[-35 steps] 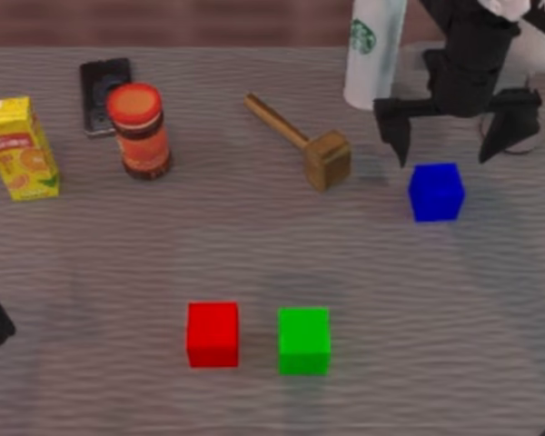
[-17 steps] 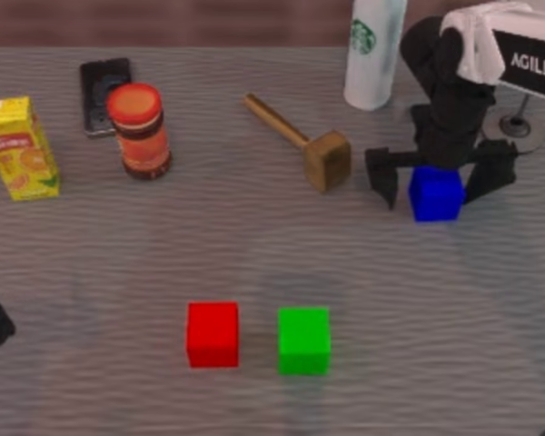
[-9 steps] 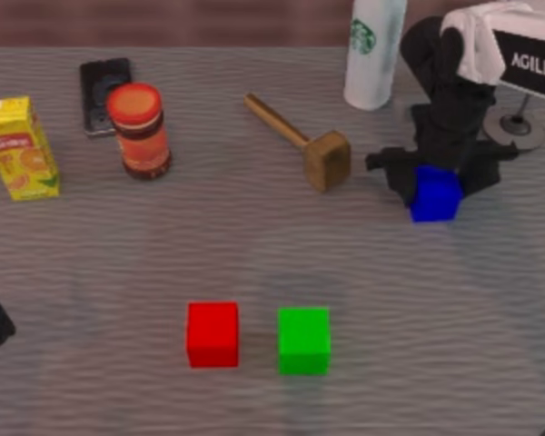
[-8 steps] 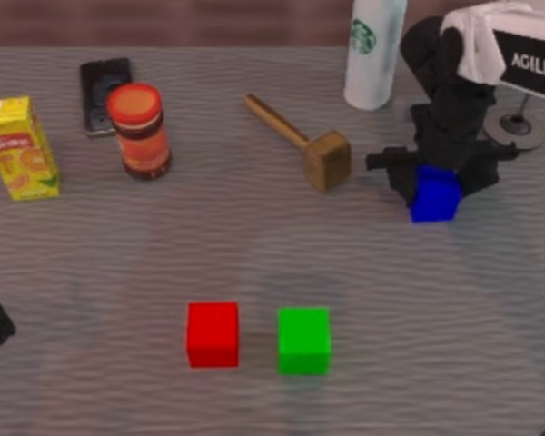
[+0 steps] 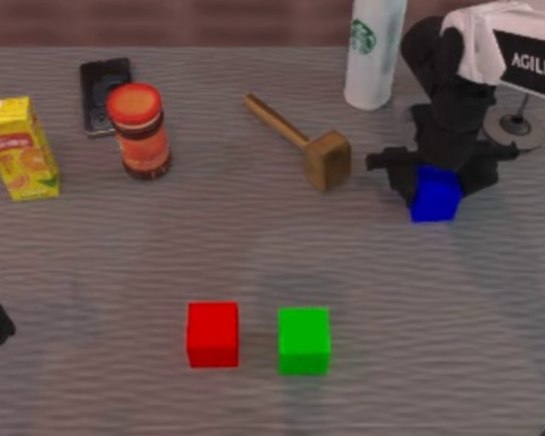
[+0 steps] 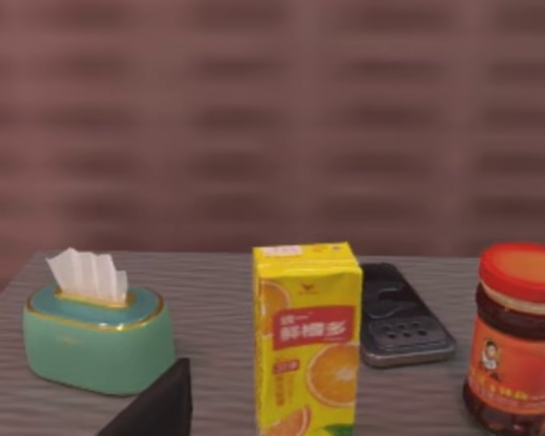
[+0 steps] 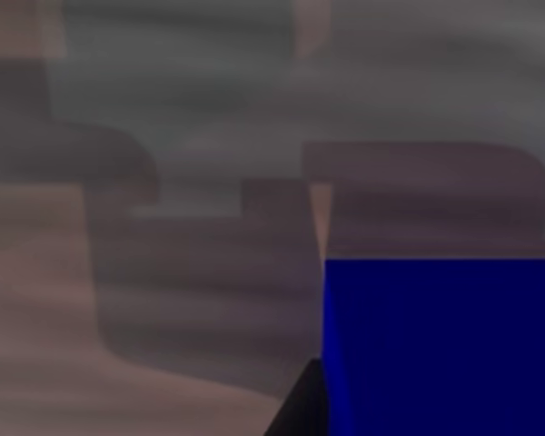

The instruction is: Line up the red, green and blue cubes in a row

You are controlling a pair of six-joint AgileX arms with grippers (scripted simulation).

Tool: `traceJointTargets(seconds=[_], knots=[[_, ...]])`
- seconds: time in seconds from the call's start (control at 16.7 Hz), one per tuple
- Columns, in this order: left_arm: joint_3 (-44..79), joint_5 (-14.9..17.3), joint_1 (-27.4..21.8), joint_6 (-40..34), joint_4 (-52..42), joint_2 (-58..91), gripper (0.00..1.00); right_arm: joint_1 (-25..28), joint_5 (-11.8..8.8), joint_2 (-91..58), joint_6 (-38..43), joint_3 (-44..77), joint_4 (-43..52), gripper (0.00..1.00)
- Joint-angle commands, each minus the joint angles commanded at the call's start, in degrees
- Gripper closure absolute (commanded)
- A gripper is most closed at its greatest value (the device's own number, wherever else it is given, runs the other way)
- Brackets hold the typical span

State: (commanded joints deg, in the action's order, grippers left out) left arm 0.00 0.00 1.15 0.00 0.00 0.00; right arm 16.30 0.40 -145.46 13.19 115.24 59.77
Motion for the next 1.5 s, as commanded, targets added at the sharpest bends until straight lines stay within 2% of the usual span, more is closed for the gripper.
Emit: traceJointTargets(seconds=[0.36,0.78,1.08,1.32,1.5], knots=[[0.00,0.00,0.00,0.00,0.00,0.00,0.00,0.08,0.22,1.39,-0.14,1.02,1.31,1.00],[0.00,0.00,0.00,0.00,0.00,0.00,0.00,0.52,0.21,4.01,-0.21,9.92,13.13,1.00],[0.00,0.00,0.00,0.00,0.00,0.00,0.00,0.27,0.17,4.26,-0.03,10.31,13.57,1.00],[0.00,0.00,0.00,0.00,0.00,0.00,0.00,3.64,0.23,9.32,3.77,4.10,11.33,1.00],[0.00,0.00,0.00,0.00,0.00,0.00,0.00,8.54,0.33,16.39,9.33,-6.82,8.31,1.00]])
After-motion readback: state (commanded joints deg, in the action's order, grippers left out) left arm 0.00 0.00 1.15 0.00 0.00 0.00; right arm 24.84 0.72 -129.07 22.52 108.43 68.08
